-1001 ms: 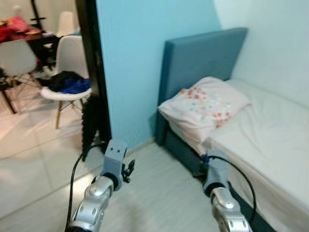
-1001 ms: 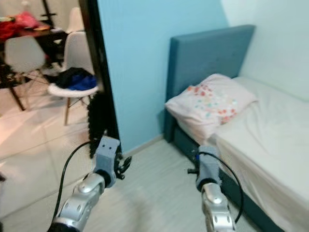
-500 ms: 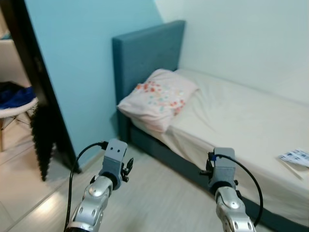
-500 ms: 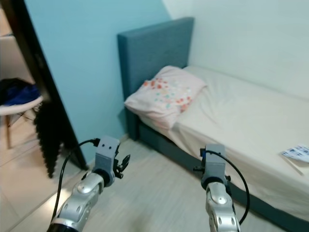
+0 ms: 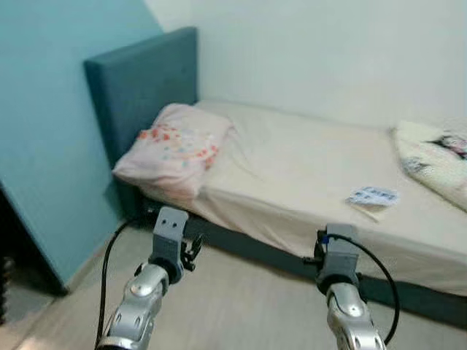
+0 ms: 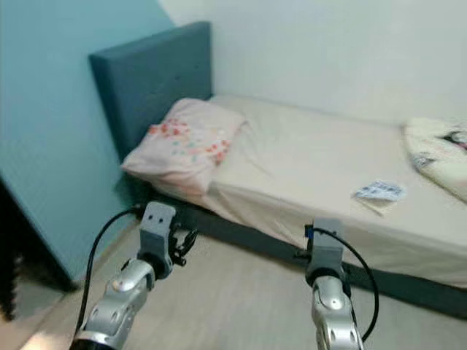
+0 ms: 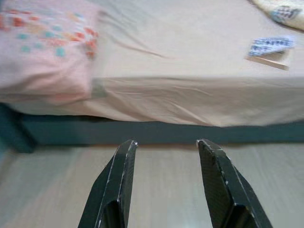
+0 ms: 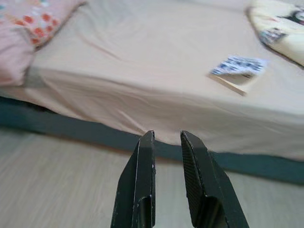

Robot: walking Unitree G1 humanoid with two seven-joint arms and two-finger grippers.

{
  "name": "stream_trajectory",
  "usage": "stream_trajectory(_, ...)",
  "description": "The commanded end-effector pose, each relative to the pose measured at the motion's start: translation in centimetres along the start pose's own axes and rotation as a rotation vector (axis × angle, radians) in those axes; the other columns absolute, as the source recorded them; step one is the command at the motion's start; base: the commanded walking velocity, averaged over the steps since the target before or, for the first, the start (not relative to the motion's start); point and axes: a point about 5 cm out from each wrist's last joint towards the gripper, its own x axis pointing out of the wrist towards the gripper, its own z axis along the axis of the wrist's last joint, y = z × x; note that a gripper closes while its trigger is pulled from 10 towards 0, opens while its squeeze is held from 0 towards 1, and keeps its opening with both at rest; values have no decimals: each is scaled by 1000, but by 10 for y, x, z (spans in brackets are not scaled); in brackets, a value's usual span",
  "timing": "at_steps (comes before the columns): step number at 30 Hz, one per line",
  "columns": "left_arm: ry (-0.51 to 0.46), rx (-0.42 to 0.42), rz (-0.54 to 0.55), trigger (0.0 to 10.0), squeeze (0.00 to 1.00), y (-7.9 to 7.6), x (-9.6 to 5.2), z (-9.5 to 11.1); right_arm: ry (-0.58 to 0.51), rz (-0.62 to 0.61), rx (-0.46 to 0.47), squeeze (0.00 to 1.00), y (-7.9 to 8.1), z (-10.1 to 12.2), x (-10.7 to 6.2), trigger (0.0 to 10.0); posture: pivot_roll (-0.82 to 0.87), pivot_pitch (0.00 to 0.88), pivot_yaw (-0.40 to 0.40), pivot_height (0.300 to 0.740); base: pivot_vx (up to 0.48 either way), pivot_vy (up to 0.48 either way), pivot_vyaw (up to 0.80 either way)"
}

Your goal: Clean up the room

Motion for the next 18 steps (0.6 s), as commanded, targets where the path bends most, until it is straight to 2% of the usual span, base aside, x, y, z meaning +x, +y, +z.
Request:
stream_trajectory(1, -10, -11, -17, 10000, 0, -3, 0, 1, -7, -14, 4, 0, -3, 1, 0, 10000, -2, 0, -34, 740, 0, 0, -800)
stream_trajectory(18, -20, -22, -57, 10000, 0, -5, 0, 1, -12, -35, 5, 0, -7, 0, -2, 10000, -4, 0, -30, 740, 0, 0, -800)
